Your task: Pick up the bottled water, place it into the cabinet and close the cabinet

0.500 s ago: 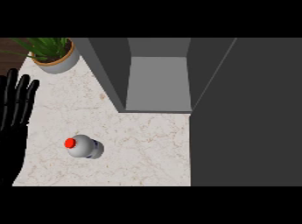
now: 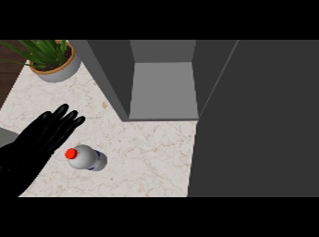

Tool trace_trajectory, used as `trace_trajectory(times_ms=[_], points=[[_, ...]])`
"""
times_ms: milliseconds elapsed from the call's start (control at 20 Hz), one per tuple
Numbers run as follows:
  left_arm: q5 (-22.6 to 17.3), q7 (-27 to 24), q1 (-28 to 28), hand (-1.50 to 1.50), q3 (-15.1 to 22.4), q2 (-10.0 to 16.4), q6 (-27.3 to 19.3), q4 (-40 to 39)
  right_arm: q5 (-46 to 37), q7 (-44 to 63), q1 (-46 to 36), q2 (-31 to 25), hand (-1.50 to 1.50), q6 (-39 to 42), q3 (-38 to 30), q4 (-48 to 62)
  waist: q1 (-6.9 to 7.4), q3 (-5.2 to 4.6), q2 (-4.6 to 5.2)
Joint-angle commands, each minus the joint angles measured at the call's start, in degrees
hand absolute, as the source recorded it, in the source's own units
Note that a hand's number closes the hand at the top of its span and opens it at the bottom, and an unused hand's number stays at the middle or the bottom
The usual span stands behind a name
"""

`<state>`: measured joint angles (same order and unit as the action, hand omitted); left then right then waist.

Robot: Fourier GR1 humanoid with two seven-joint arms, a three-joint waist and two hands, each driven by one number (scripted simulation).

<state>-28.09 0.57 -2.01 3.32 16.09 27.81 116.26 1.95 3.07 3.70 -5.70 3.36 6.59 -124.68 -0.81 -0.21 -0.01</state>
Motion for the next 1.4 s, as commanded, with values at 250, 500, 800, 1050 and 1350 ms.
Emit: trace_trajectory(times_ms=[250, 500, 800, 1050, 1350], points=[[-34.27, 4.92, -8.47, -1.50, -12.20, 20.29, 18.97, -3.30, 0.38, 9.08, 6.79, 0.10, -1.50, 0.29, 6.93, -13.46, 1.15, 0.14, -0.32], [-42.97, 10.23, -4.55, -1.50, -15.04, 27.04, 19.54, -9.16, -3.09, 7.26, 11.61, 0.93, -1.50, 0.77, 11.98, -15.46, 0.63, 0.22, -0.10], [-41.60, 12.32, -2.40, -1.50, -16.64, 25.80, 25.45, -16.50, -4.98, 14.60, 7.54, 1.94, -1.50, -1.78, 13.62, -18.21, 0.55, 0.20, 0.00], [-35.98, 14.14, -2.85, -1.50, -17.73, 22.12, 24.81, -12.57, -6.86, 13.02, 5.75, 3.49, -1.50, -3.29, 15.57, -15.21, 0.83, 0.20, -0.03], [-28.26, 14.69, -0.66, -1.50, -16.66, 17.00, 25.52, -14.13, -9.65, 18.62, 8.78, 1.42, -1.50, -4.49, 20.16, -24.18, 0.46, 0.18, -0.09]])
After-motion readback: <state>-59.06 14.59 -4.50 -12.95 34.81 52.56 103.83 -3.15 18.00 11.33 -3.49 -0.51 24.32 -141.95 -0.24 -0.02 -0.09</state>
